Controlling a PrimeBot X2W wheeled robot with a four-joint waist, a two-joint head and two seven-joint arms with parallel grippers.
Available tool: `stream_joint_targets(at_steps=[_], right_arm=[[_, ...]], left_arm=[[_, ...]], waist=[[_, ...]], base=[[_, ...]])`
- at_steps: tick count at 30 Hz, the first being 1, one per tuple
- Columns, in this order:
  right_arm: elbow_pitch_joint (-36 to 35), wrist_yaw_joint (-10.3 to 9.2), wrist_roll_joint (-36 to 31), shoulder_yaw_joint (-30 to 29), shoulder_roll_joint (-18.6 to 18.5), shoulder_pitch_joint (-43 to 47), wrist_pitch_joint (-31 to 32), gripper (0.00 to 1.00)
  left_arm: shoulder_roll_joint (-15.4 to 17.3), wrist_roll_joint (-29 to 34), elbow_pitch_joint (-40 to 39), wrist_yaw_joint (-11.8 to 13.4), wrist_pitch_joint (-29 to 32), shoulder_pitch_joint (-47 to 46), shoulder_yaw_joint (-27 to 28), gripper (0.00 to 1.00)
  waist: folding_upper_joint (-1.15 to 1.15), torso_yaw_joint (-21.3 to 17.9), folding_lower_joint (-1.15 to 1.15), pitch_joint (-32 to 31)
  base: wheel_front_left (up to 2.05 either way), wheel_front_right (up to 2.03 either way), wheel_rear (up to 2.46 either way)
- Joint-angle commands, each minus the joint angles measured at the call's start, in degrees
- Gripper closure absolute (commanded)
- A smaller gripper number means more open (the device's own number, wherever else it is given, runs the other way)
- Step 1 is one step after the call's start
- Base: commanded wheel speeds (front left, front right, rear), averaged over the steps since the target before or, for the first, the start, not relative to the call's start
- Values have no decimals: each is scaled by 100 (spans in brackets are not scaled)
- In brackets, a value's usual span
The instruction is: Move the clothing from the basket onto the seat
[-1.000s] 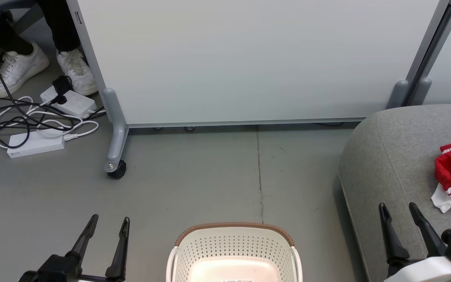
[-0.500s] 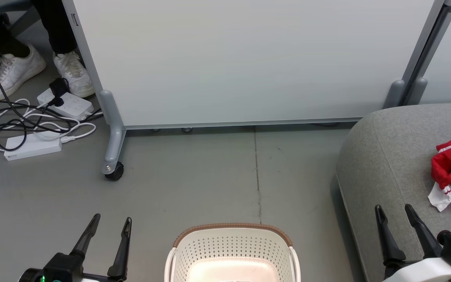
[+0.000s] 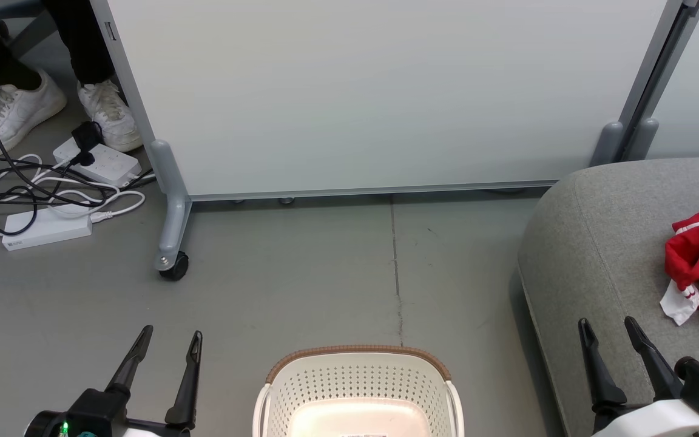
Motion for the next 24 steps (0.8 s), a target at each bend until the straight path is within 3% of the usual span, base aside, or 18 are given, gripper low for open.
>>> stream_joint_targets(at_steps=[1,15,16,20,24], right_arm=[[0,2,14,-9,-35,18,18,0],[-23,2,40,2,-35,37,36,0],[10,0,19,12,4,2,4,100],[176,0,67,17,59,14,16,100],[349,0,531,59,54,-182,60,100]], left_arm=[[3,39,-17,21,-19,-13,48,0],[-106,121,32,5,-19,22,148,0],[-114,94,43,-7,2,15,121,100],[-207,49,191,-14,43,85,105,100],[-262,-340,285,-73,205,-51,326,100]], waist=[[0,-5,0,2],[0,1,0,-5],[0,0,0,-5],[0,-1,0,-3],[0,-19,0,10]], base=[[0,0,0],[0,0,0],[0,0,0],[0,0,0],[0,0,0]])
